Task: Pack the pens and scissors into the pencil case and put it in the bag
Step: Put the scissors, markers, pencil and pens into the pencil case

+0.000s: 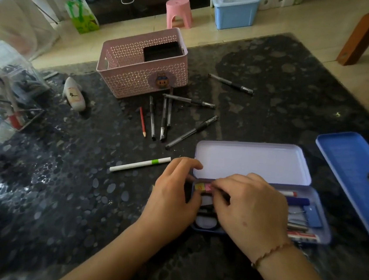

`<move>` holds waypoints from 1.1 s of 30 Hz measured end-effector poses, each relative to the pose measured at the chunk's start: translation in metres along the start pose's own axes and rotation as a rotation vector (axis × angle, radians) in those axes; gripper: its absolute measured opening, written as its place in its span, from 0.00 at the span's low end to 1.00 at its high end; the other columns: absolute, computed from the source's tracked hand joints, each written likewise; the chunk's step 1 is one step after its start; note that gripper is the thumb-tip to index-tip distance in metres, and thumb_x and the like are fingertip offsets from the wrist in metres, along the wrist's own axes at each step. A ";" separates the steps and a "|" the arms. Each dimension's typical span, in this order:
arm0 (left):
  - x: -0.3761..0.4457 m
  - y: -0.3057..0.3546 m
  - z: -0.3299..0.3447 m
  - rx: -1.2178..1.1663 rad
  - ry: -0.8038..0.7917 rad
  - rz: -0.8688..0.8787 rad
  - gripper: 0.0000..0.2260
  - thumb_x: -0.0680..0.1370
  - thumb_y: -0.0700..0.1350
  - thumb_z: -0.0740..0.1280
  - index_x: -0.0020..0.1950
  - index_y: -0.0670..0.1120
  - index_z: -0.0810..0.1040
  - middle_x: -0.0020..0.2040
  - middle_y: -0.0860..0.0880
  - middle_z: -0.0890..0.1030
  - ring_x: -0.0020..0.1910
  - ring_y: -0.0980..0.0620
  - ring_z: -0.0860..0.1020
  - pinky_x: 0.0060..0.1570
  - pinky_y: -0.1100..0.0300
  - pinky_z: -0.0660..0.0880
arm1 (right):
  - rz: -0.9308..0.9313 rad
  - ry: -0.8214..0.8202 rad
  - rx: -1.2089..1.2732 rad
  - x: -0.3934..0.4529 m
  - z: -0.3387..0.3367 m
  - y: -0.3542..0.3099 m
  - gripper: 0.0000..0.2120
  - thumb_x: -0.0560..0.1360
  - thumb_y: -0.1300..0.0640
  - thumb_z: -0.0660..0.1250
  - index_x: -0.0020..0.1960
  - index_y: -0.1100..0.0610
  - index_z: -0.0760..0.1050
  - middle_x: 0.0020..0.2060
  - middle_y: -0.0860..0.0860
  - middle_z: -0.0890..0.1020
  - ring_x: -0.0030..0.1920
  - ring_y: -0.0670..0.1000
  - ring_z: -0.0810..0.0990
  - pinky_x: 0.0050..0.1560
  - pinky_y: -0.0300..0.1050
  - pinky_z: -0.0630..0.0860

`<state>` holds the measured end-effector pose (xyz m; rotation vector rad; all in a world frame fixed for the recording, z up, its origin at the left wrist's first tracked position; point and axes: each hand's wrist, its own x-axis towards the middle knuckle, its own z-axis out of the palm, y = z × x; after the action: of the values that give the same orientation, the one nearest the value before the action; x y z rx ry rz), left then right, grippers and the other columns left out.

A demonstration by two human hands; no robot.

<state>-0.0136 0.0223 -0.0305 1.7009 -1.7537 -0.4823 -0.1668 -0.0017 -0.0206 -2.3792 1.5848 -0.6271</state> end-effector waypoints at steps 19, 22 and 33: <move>-0.004 -0.009 -0.011 0.002 -0.069 0.061 0.13 0.73 0.39 0.72 0.54 0.52 0.77 0.59 0.58 0.70 0.53 0.62 0.73 0.53 0.73 0.71 | 0.648 -0.076 -0.049 -0.033 -0.068 0.231 0.53 0.48 0.22 0.69 0.69 0.35 0.58 0.60 0.51 0.77 0.56 0.60 0.78 0.49 0.52 0.78; -0.012 -0.016 -0.025 0.022 -0.100 0.005 0.16 0.74 0.43 0.72 0.58 0.56 0.74 0.59 0.61 0.68 0.48 0.62 0.76 0.50 0.72 0.74 | 0.439 0.022 0.123 -0.035 -0.095 0.168 0.55 0.50 0.29 0.74 0.72 0.34 0.55 0.62 0.47 0.74 0.60 0.53 0.75 0.55 0.41 0.75; -0.020 -0.016 -0.061 -0.129 -0.331 -0.025 0.25 0.73 0.67 0.61 0.69 0.62 0.66 0.67 0.63 0.69 0.65 0.66 0.66 0.63 0.65 0.66 | -0.240 -0.614 -0.044 -0.016 -0.066 0.032 0.46 0.66 0.37 0.71 0.69 0.27 0.39 0.64 0.23 0.45 0.68 0.30 0.47 0.65 0.26 0.47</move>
<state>0.0375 0.0509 -0.0005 1.6236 -1.8825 -0.9121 -0.2289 0.0042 0.0212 -2.4723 1.0670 0.1139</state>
